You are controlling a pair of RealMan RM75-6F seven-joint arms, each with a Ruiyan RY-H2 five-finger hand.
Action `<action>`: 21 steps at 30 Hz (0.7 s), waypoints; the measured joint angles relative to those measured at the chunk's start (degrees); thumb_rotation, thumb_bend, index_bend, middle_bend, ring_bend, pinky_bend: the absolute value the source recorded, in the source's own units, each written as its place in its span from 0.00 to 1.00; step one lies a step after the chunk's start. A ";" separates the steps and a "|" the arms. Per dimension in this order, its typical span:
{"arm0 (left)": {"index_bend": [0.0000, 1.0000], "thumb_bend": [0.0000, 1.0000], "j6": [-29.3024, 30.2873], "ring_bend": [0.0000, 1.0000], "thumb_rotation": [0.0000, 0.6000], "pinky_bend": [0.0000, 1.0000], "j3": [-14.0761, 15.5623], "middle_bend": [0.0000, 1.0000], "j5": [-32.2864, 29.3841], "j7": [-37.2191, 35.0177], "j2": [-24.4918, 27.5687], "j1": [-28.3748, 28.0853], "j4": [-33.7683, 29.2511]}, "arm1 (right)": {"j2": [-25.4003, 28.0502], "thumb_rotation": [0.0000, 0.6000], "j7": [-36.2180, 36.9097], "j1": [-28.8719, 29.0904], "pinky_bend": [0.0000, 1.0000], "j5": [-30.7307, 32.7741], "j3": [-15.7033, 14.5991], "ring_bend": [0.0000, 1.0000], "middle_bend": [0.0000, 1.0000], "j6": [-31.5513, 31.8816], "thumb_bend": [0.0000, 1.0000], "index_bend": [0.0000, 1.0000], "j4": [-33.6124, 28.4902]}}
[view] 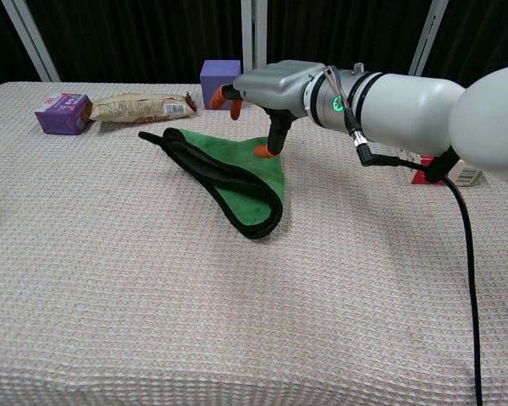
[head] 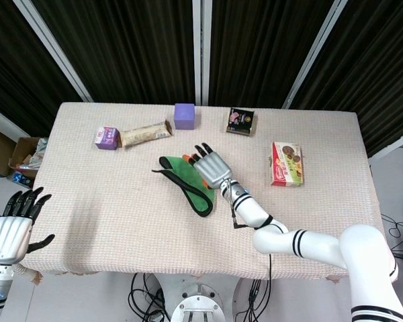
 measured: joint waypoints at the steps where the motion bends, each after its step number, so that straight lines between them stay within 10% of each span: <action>1: 0.17 0.05 -0.07 0.08 1.00 0.09 -0.03 0.07 0.02 -0.09 -0.08 -0.06 0.15 | -0.10 1.00 -0.50 0.42 0.05 0.68 -0.15 0.00 0.20 -0.01 0.25 0.12 0.12; 21: 0.17 0.05 -1.67 0.08 1.00 0.09 -0.24 0.07 -1.26 -2.27 -1.21 -0.39 2.56 | -2.03 1.00 -8.97 7.22 0.04 14.40 -3.34 0.00 0.18 -2.29 0.36 0.23 7.93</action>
